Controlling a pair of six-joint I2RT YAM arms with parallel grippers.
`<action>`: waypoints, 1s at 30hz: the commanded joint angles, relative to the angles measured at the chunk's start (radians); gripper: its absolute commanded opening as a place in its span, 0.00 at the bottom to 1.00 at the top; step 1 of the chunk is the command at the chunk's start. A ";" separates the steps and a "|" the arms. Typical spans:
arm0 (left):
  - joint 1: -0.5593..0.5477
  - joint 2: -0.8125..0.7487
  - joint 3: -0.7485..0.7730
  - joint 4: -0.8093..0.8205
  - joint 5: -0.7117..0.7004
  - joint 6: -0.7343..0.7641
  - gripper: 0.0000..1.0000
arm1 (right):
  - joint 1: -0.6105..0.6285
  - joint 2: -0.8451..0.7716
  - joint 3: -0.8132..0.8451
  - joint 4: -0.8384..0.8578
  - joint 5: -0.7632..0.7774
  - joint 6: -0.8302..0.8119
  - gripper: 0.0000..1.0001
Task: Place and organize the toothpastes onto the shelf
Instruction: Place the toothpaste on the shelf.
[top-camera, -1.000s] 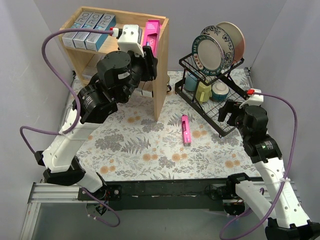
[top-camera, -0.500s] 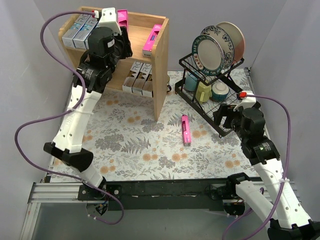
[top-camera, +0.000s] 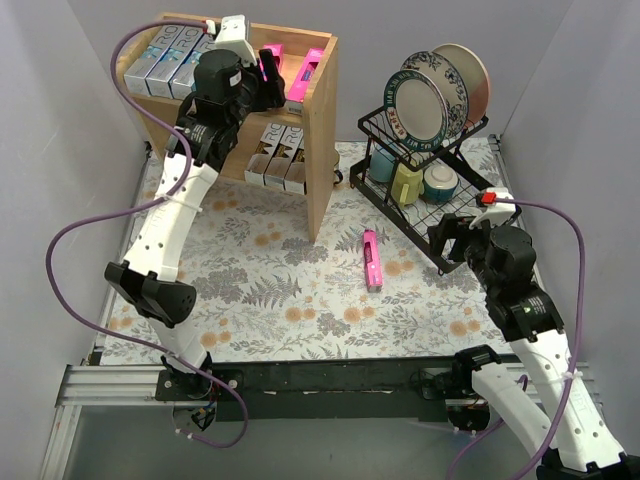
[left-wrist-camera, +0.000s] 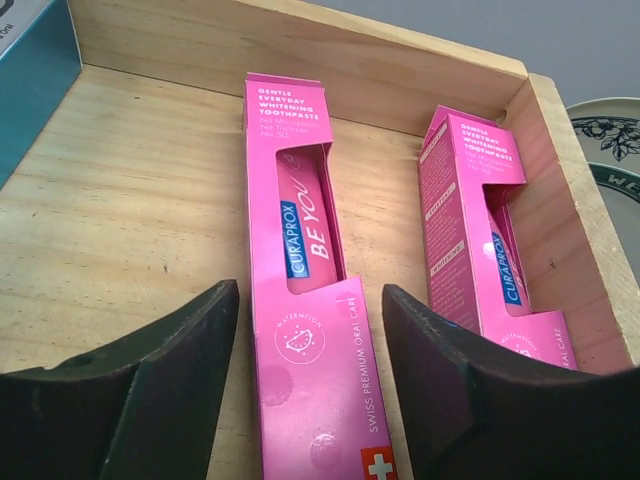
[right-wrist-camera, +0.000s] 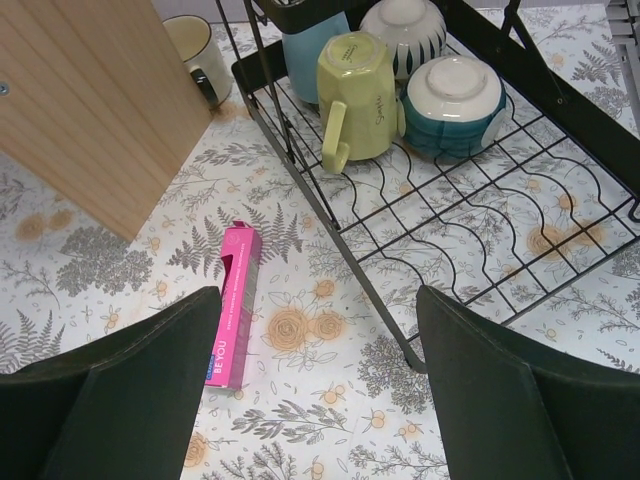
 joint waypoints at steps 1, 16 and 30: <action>0.004 -0.094 -0.045 0.043 0.010 -0.037 0.62 | 0.008 -0.021 -0.021 0.054 0.013 -0.023 0.87; 0.046 -0.171 -0.222 0.233 -0.014 -0.253 0.58 | 0.011 -0.042 -0.034 0.045 0.008 -0.015 0.86; 0.050 -0.043 -0.105 0.183 0.160 -0.287 0.40 | 0.011 -0.038 -0.040 0.048 0.002 -0.012 0.85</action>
